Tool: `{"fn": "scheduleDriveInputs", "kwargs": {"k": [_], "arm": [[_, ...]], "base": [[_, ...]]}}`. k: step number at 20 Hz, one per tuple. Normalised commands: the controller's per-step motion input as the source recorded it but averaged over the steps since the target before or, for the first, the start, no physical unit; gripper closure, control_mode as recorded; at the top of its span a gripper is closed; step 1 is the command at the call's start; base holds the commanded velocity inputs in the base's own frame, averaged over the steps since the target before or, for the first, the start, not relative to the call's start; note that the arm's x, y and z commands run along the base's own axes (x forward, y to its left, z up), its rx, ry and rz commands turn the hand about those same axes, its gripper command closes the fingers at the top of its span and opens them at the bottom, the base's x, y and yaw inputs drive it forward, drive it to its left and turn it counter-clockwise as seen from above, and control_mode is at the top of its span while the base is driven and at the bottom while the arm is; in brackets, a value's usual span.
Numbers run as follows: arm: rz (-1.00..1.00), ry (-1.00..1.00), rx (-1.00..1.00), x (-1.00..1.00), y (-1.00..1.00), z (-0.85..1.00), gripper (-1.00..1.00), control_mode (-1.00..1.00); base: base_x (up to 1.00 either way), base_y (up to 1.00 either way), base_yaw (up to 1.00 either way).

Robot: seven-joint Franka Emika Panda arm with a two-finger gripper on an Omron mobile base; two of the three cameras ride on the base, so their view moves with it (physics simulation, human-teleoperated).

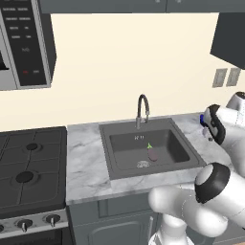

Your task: Pick up all produce items and place them in the sink. Turn on the sink faucet to wash them. Then turn the sink off and put them in the tray.

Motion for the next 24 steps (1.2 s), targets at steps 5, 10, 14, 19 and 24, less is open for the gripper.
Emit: {"fn": "scheduleDriveInputs", "kwargs": {"k": [5, 10, 14, 19, 24], "arm": [[-0.16, 0.00, 0.00, -0.05, -0.67, 0.00, -1.00, -1.00], [-0.18, 0.00, 0.00, 0.00, -0.63, 0.00, -1.00, -1.00], [-0.16, 0.00, 0.00, 0.00, -0.60, 0.00, -1.00, -1.00], [-0.14, 0.00, 0.00, 0.00, -0.50, 0.00, -1.00, -1.00], [-0.09, 0.00, 0.00, -0.01, -0.40, -0.09, -1.00, -1.00]], "base": [[0.00, 0.00, 0.00], [0.00, 0.00, 0.00], [0.00, 0.00, 0.00], [0.00, 0.00, 0.00], [0.00, 0.00, 0.00]]}}
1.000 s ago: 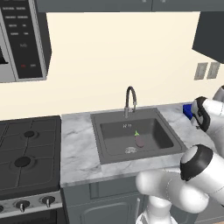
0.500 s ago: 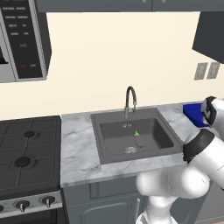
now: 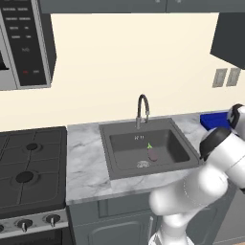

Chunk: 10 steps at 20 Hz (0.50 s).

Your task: Pick up all produce items and place them in the sink. Turn on the sink faucet to wash them. Then turn the sink off and put them in the tray.

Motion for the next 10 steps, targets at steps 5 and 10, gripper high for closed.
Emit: {"fn": "scheduleDriveInputs", "kwargs": {"k": [5, 10], "arm": [[-0.07, 0.00, 0.00, -0.13, -0.40, -0.16, -1.00, -1.00], [-0.06, 0.00, 0.00, -0.21, -0.33, -0.22, -1.00, -1.00]], "base": [[0.00, 0.00, 0.00], [0.00, 0.00, 0.00]]}}
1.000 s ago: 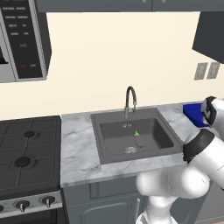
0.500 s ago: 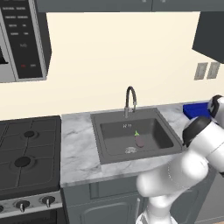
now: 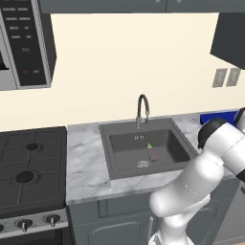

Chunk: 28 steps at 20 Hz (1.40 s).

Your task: Pick up all produce items and place them in the sink. Turn on the sink faucet to wash them. Then turn the sink off and put them in the tray.

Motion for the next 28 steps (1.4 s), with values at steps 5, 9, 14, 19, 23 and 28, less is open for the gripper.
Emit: {"fn": "scheduleDriveInputs", "kwargs": {"k": [5, 9, 14, 19, 23, 28], "arm": [[-0.03, -0.02, 0.00, -0.03, -0.16, -0.21, -1.00, -1.00], [-0.02, -0.03, 0.00, 0.00, -0.06, -0.13, -1.00, -1.00], [-0.01, -0.02, 0.00, 0.00, -0.02, -0.11, -1.00, -1.00], [-0.04, 0.00, 0.00, 0.00, -0.10, -0.13, -1.00, -1.00], [-0.04, 0.00, 0.00, 0.00, -0.10, -0.19, -1.00, -1.00], [-0.03, 0.00, 0.00, 0.00, -0.04, -0.12, -1.00, -1.00]], "base": [[0.00, 0.00, 0.00], [0.00, 0.00, 0.00], [0.00, 0.00, 0.00], [0.00, 0.00, 0.00], [0.00, 0.00, 0.00], [0.00, 0.00, 0.00]]}}
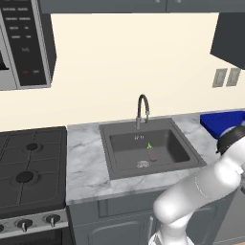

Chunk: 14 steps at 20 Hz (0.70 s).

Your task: Pick up all produce items and place them in the sink. Turn on the sink faucet to wash them. Then turn the sink off and put them in the tray.

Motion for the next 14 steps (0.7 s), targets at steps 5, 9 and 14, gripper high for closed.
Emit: {"fn": "scheduleDriveInputs", "kwargs": {"k": [5, 9, 14], "arm": [[-0.02, 0.00, 0.00, 0.10, -0.08, -0.01, -1.00, -1.00], [-0.02, 0.00, 0.00, 0.07, -0.07, -0.05, -1.00, -1.00], [-0.03, 0.00, 0.00, 0.02, -0.05, -0.16, -1.00, -1.00]], "base": [[0.00, 0.00, 0.00], [0.00, 0.00, 0.00], [0.00, 0.00, 0.00]]}}
